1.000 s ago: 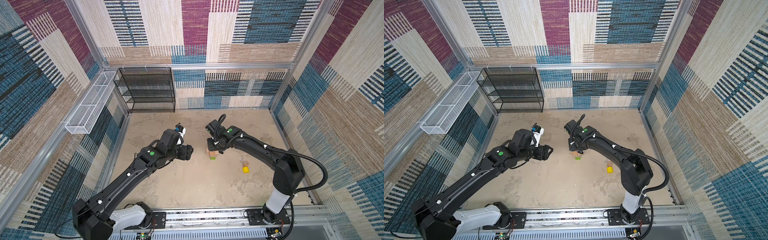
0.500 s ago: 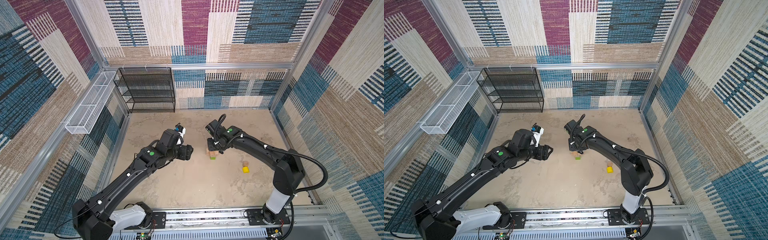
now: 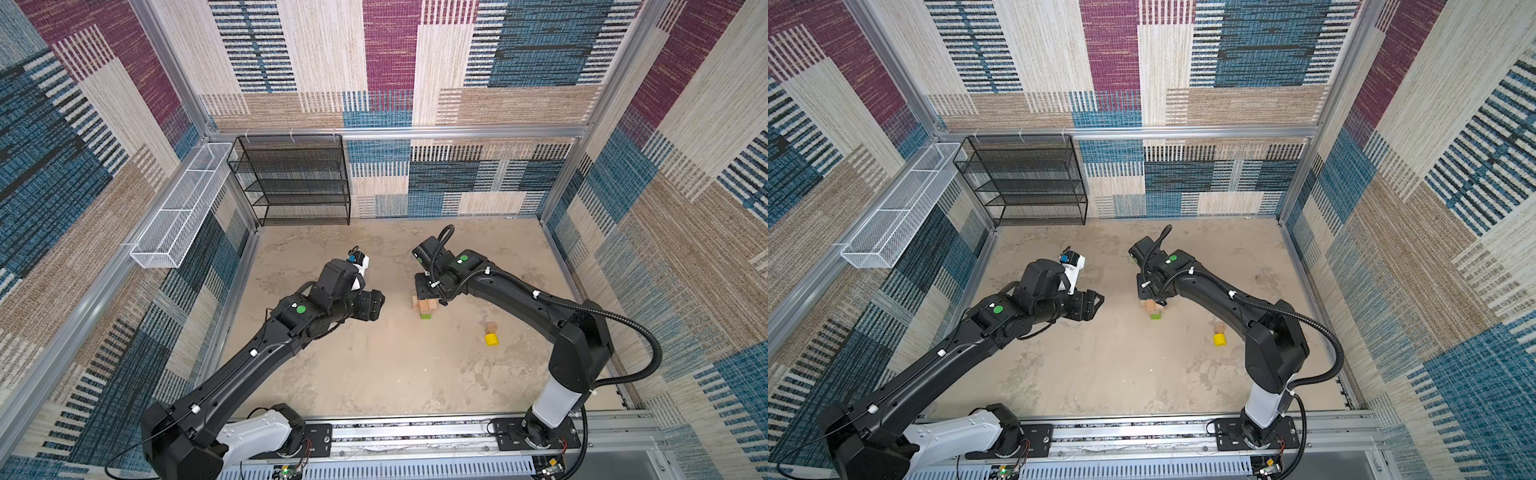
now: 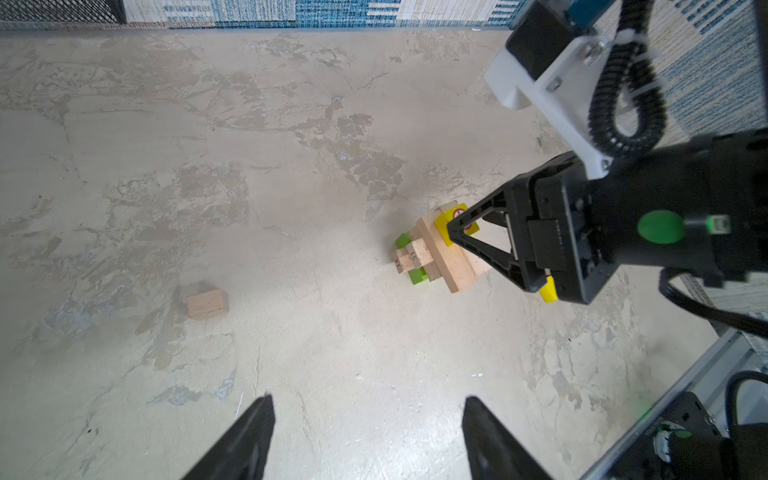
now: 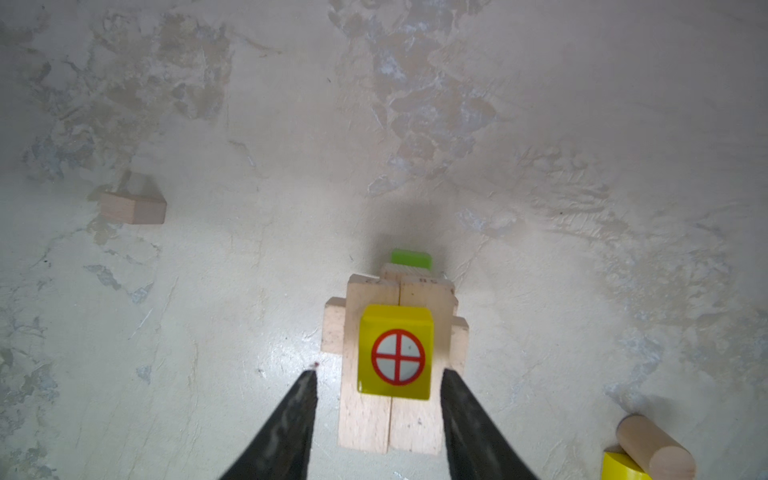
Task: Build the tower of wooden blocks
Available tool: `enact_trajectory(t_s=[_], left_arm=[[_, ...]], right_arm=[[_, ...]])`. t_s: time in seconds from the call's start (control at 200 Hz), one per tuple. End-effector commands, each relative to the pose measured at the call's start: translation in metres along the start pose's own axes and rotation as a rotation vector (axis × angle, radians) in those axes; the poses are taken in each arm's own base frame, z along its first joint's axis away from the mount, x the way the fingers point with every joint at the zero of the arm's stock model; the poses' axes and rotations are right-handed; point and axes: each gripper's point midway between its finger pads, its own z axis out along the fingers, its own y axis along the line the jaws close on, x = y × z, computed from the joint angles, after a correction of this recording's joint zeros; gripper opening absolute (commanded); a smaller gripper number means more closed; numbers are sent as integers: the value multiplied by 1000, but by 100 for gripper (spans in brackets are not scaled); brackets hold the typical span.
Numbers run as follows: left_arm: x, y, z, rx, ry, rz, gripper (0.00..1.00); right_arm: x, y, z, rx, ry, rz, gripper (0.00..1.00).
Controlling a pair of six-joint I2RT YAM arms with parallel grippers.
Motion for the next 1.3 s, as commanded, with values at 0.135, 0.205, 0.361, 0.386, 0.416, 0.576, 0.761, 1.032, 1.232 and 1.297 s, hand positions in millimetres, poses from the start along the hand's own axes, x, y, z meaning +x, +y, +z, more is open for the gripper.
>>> enact_trajectory(t_s=[0.135, 0.205, 0.361, 0.386, 0.416, 0.576, 0.761, 1.032, 1.232, 1.297], left_arm=[[9, 18, -16, -86, 5, 64, 76], [10, 25, -24, -121, -2, 95, 76], [13, 42, -45, -206, -22, 162, 77], [15, 44, -48, -216, -24, 170, 77], [16, 46, -51, -226, -25, 177, 77], [31, 58, -60, -262, -18, 185, 77], [50, 69, -61, -291, -14, 196, 77], [59, 78, -63, -311, -65, 211, 76], [58, 81, -64, -329, -78, 210, 76], [57, 81, -64, -330, -81, 210, 76]], right_arm=[[-22, 6, -32, -9, -59, 25, 52], [-28, 11, -43, -17, -81, 27, 52], [-35, 41, -58, -49, -114, -15, 52], [-36, 47, -58, -56, -114, -25, 52], [-36, 57, -57, -65, -113, -40, 51], [-36, 106, -36, -110, -90, -118, 47], [-36, 158, 6, -212, -48, -168, 35], [-40, 205, 69, -324, -29, -185, 30], [-35, 225, 112, -365, -10, -190, 30], [-33, 228, 124, -370, -3, -187, 30]])
